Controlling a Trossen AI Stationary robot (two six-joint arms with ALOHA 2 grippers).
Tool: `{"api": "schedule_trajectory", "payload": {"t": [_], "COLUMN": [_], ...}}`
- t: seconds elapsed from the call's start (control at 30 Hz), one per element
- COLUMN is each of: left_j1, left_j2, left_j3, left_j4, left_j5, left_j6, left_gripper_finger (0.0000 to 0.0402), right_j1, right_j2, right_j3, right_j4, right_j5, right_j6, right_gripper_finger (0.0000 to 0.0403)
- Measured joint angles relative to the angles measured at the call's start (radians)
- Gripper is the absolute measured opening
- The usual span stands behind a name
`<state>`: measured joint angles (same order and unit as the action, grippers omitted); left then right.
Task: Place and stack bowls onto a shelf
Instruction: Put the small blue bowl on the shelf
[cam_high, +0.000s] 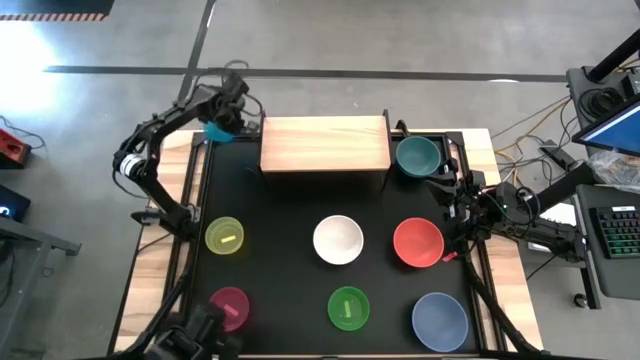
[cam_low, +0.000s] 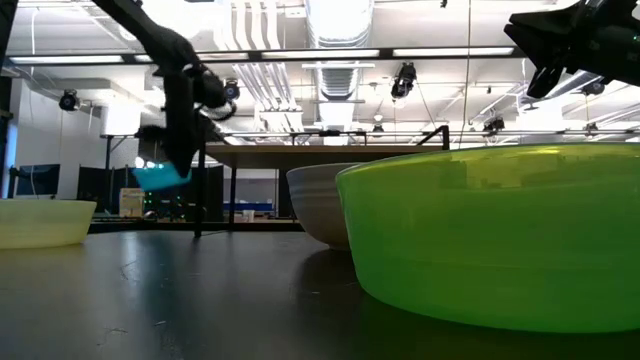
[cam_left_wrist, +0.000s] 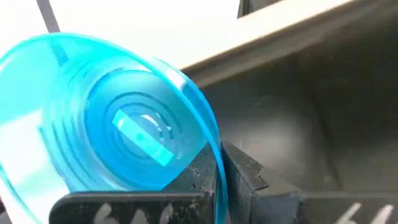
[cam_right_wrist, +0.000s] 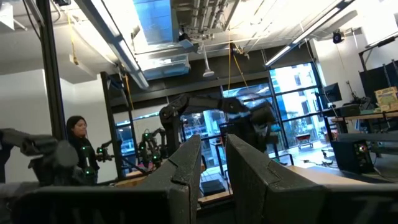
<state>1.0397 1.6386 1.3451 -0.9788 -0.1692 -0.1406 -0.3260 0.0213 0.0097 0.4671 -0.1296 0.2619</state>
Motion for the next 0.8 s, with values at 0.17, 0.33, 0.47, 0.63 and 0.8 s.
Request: {"api": "schedule_trajectory", "payload": {"t": [0.17, 0.33, 0.47, 0.63, 0.8], "left_j1": [-0.013, -0.063, -0.142, -0.278, -0.404], "left_j2": [0.0, 0.0, -0.001, -0.001, -0.001], "left_j3": [0.13, 0.238, 0.279, 0.292, 0.296], "left_j4": [-0.008, -0.008, -0.001, -0.002, -0.005], "left_j5": [0.014, 0.109, 0.133, 0.135, 0.135], "left_j6": [0.004, 0.047, 0.067, 0.158, 0.218], "left_gripper_finger": [0.0, 0.0, 0.0, 0.0, 0.0], "right_j1": [0.0, 0.0, 0.0, 0.0, 0.0], "right_j2": [0.0, 0.0, 0.0, 0.0, 0.0], "right_j3": [0.0, 0.0, 0.0, 0.0, 0.0], "right_j4": [0.0, 0.0, 0.0, 0.0, 0.0], "right_j5": [0.0, 0.0, 0.0, 0.0, 0.0], "right_j6": [0.0, 0.0, 0.0, 0.0, 0.0], "right_gripper_finger": [0.0066, 0.0066, 0.0066, 0.0066, 0.0066]}}
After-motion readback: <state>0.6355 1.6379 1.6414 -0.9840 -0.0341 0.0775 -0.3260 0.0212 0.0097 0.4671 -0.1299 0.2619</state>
